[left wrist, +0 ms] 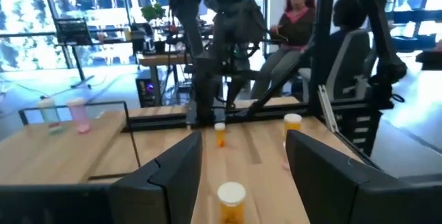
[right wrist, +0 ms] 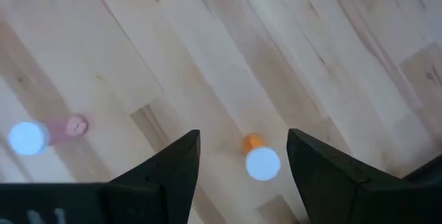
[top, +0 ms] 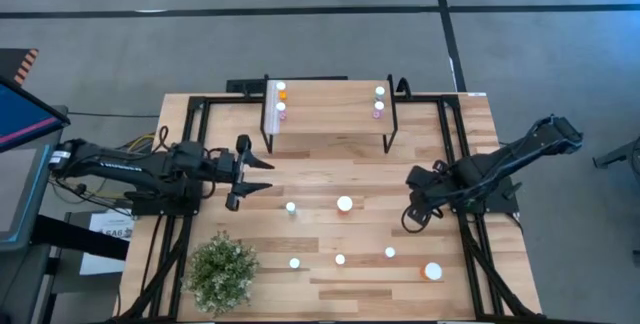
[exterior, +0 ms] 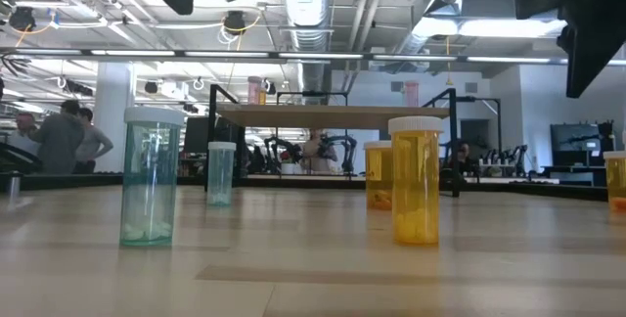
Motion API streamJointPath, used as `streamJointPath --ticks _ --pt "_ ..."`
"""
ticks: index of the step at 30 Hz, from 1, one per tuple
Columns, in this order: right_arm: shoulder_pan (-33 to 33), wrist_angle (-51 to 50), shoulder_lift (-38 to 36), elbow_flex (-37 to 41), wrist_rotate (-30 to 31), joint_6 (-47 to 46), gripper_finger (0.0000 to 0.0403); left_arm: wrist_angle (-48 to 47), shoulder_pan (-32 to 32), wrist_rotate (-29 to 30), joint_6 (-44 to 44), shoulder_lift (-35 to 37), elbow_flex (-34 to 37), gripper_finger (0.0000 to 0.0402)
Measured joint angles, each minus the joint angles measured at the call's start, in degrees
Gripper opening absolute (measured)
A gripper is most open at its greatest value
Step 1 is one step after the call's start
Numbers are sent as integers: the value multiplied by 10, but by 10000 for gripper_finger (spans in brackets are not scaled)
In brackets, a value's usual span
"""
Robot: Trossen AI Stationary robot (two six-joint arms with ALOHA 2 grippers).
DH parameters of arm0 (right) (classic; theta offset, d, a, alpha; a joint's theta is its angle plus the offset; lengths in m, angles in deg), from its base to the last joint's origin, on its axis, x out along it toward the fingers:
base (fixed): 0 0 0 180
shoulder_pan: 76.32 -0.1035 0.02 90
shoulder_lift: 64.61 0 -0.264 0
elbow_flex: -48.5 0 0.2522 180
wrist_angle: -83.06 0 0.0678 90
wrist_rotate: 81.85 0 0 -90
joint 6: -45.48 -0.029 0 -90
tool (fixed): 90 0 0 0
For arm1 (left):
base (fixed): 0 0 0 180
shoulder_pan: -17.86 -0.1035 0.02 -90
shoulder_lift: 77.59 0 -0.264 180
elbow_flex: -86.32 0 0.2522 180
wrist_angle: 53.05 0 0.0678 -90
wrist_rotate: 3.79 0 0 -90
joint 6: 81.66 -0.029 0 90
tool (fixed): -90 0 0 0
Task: Pick and place medicine bottles onto shelf by color
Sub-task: Put the light orange pill bottle on the shelf
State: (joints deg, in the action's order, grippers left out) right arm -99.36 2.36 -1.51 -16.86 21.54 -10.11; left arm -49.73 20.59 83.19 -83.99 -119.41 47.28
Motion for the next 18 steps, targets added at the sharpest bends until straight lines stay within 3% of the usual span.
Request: streamJointPath --ticks 12,18 --pt "26 35 -73 103 -31 -31 239 -102 0 34 -10 73 1 199" --pt "26 50 -85 124 -31 -32 239 -87 0 54 -10 109 36 199"
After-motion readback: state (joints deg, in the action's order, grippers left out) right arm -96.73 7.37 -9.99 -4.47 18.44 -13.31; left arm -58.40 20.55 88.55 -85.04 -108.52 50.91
